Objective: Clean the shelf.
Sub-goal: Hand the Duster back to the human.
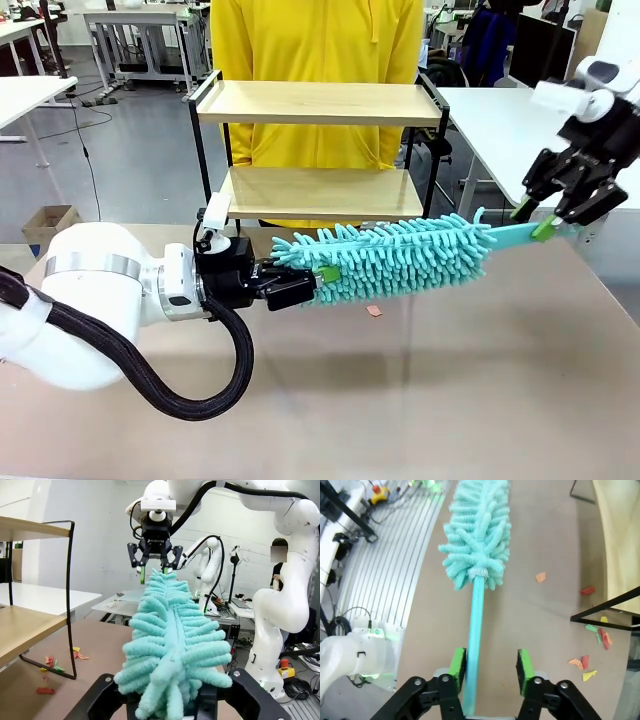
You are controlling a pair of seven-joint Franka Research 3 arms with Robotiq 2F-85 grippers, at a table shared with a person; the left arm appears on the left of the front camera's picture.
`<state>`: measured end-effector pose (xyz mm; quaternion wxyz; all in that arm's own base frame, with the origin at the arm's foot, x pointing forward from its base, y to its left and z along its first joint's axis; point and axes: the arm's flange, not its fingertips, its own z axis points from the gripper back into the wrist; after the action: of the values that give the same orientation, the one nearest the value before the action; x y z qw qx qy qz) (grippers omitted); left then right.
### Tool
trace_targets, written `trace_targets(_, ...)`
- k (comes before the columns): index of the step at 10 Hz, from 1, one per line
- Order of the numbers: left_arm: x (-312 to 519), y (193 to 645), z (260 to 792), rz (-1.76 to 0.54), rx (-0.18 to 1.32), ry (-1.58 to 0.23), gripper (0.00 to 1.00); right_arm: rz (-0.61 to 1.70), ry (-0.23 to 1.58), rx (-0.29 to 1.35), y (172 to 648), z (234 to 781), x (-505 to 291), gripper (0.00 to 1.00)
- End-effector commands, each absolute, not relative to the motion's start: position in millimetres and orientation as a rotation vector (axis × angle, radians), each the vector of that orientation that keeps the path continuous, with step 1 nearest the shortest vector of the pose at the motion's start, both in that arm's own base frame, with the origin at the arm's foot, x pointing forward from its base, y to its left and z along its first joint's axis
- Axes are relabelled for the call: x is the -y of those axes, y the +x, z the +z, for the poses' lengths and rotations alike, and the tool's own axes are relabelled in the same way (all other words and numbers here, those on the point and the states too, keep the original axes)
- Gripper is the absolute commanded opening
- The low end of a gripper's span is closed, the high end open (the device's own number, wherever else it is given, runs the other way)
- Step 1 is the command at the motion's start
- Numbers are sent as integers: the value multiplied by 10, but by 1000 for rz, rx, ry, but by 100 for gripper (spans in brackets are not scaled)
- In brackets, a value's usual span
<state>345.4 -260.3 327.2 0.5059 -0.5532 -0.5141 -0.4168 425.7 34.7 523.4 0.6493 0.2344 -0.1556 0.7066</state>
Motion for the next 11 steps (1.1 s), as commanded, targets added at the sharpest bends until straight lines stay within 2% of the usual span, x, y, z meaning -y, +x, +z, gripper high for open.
trace_targets(1,2614,3440,3292,-1019,1254,-1332,0,1518,617,449,4222,5464,-173,97)
trace_targets(3,2614,3440,3292,-1019,1254,-1332,0,1397,695,549,4211,5614,124,100)
trace_targets(6,2614,3440,3292,-1019,1254,-1332,0,1138,680,712,4135,5705,666,100)
trace_targets(8,2614,3440,3292,-1019,1254,-1332,0,1071,689,759,4103,5709,835,100)
trace_targets(9,2607,3448,3265,-1007,1238,-1335,19,1162,689,683,4151,5717,835,100)
trace_targets(11,2287,3471,3555,-973,1253,-1300,19,1162,689,683,4151,5717,835,100)
